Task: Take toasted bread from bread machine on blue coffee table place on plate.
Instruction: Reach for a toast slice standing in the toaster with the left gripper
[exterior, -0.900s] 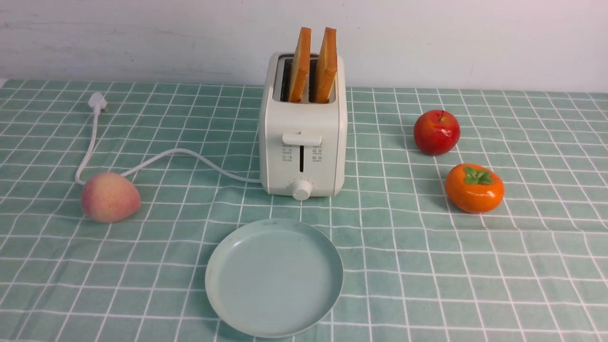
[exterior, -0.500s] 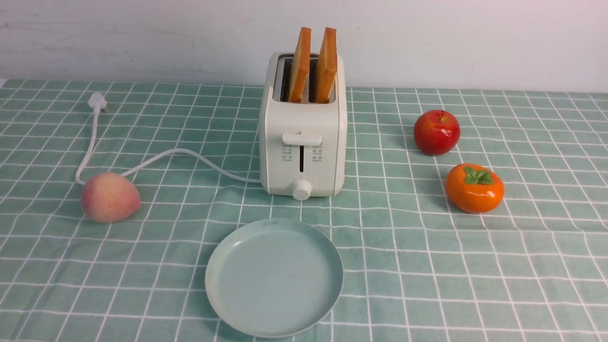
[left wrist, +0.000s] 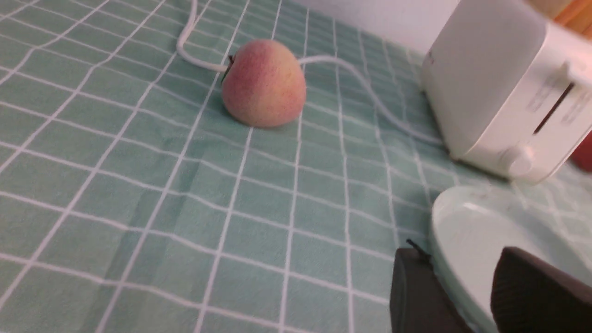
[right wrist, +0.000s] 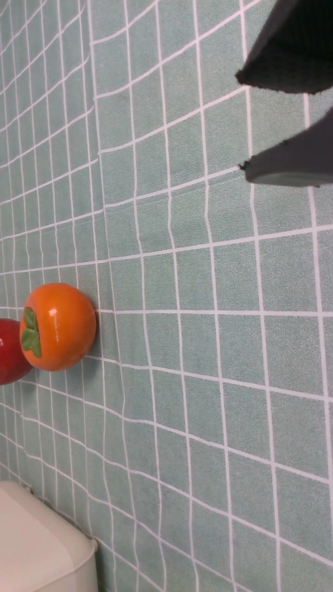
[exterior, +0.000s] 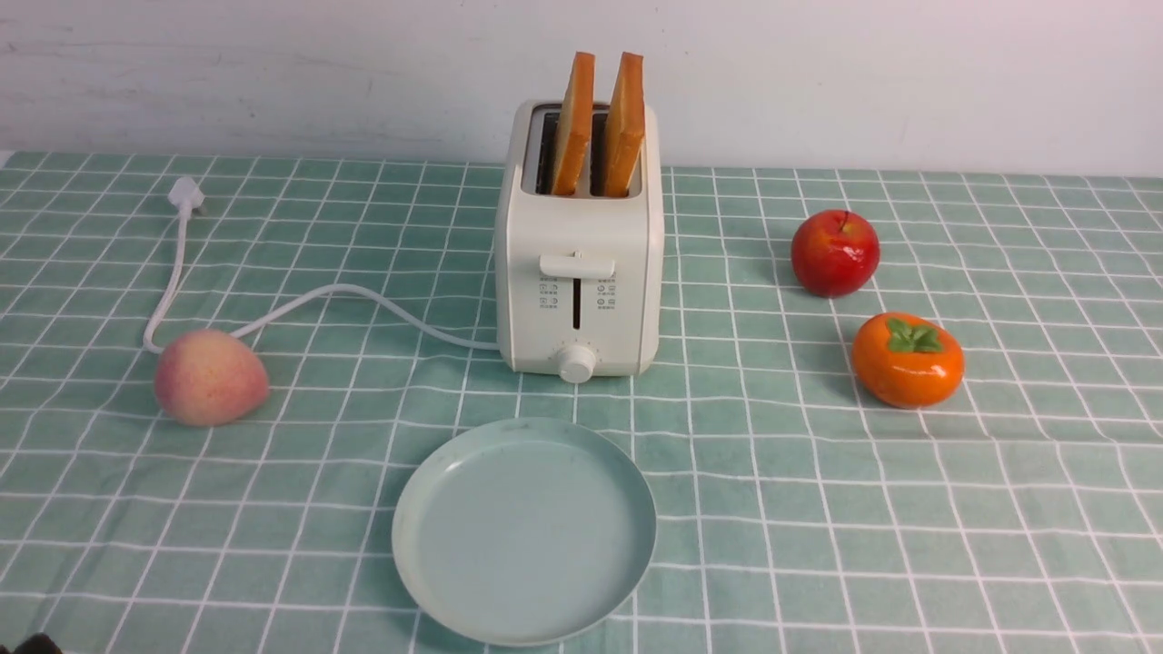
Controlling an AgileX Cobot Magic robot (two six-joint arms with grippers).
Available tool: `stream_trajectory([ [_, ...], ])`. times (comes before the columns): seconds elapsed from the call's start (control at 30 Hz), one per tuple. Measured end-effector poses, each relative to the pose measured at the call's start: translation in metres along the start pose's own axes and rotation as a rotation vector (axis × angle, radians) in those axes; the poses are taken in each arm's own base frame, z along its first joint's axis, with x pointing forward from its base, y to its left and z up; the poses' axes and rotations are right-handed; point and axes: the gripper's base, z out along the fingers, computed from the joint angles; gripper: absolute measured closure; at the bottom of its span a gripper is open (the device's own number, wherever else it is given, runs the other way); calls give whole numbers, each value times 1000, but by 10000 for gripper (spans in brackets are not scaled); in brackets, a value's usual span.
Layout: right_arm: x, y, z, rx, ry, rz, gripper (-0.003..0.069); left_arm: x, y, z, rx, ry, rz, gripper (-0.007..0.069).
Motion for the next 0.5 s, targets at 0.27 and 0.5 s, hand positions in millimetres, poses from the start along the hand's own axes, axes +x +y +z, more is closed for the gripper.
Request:
stream_trajectory([
  [0.27, -4, 4, 0, -47, -51, 104, 419, -25, -13, -4, 149, -272, -61, 393],
  [0.5, -24, 7, -3, -129, -260, 347, 419, -51, -23, -19, 330, -571, -170, 596],
])
